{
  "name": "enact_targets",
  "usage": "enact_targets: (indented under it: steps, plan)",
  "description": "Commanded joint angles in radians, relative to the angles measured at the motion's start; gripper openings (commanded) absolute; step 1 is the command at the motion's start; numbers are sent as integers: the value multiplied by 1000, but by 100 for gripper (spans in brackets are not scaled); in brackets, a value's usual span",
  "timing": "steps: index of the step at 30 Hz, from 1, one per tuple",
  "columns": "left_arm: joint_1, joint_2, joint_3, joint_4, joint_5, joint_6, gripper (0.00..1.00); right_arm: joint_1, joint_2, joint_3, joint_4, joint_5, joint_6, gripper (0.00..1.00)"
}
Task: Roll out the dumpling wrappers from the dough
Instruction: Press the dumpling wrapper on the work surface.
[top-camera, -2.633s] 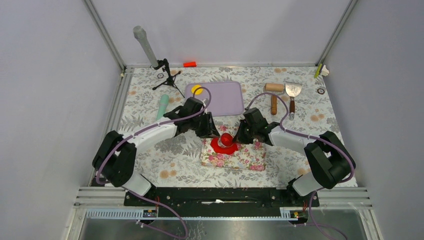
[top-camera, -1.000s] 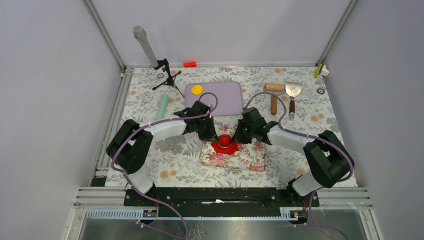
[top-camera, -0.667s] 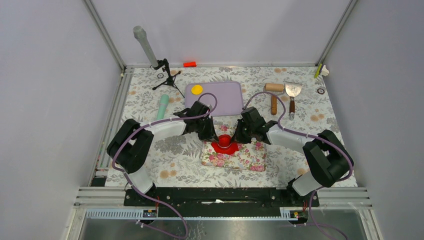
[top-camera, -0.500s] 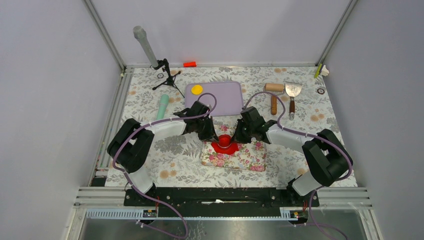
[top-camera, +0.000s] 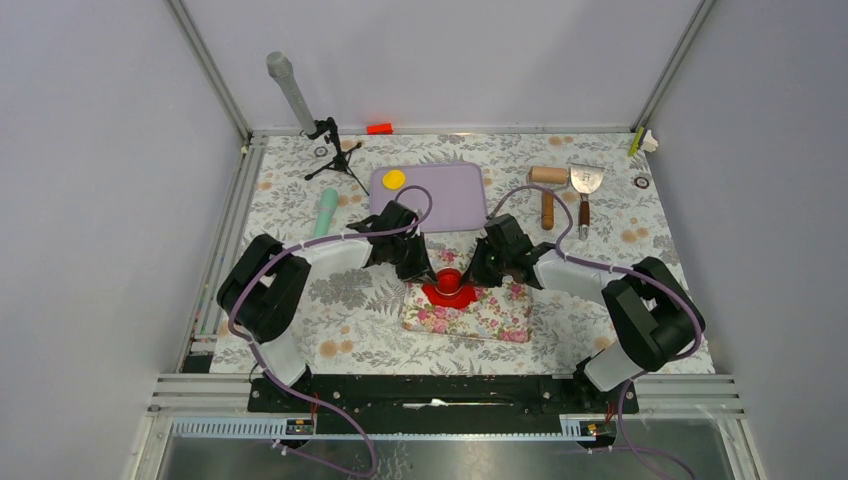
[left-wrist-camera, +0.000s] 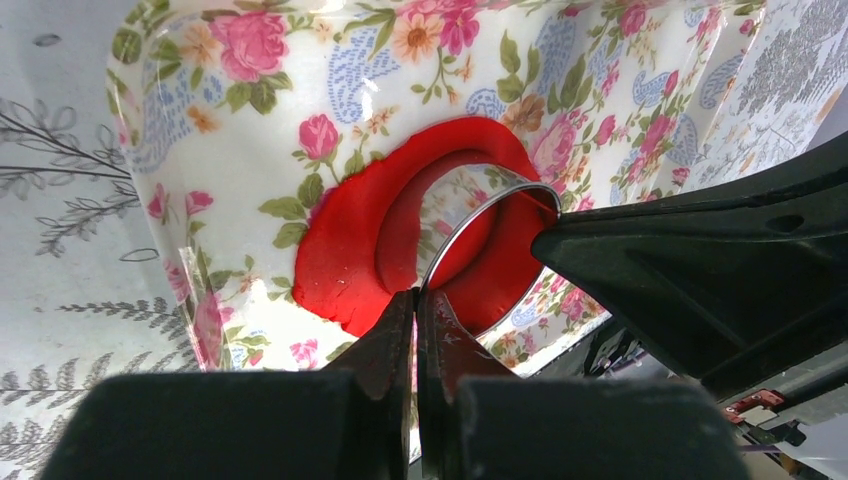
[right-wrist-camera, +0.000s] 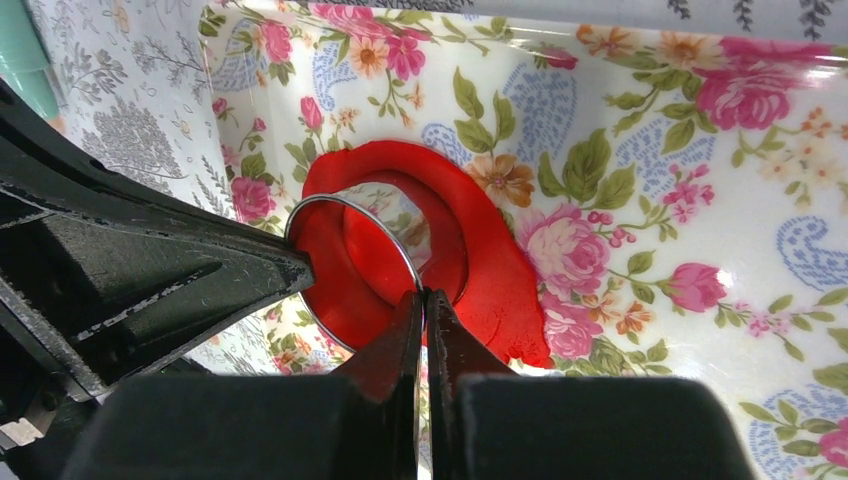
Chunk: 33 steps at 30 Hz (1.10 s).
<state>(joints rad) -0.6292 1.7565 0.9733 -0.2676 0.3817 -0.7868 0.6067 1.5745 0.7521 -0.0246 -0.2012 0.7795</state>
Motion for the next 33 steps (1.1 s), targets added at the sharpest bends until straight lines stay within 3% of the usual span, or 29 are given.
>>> enact_targets:
  steps: [1, 11, 20, 26, 33]
  plan:
    - [4, 185, -94, -150, -246, 80, 0, 20, 194, -92, -45, 84, -1, 0]
    - [25, 190, -101, -189, -230, 103, 0, 21, 235, -29, -188, 82, -51, 0]
    - [21, 108, -206, -237, -134, 110, 0, 20, 144, -20, -366, 0, -47, 0]
    - [11, 76, -221, -248, -156, 135, 0, 22, 49, -75, -363, -21, -30, 0]
    - [10, 68, -208, -239, -209, 142, 0, 21, 59, -110, -308, -13, -37, 0]
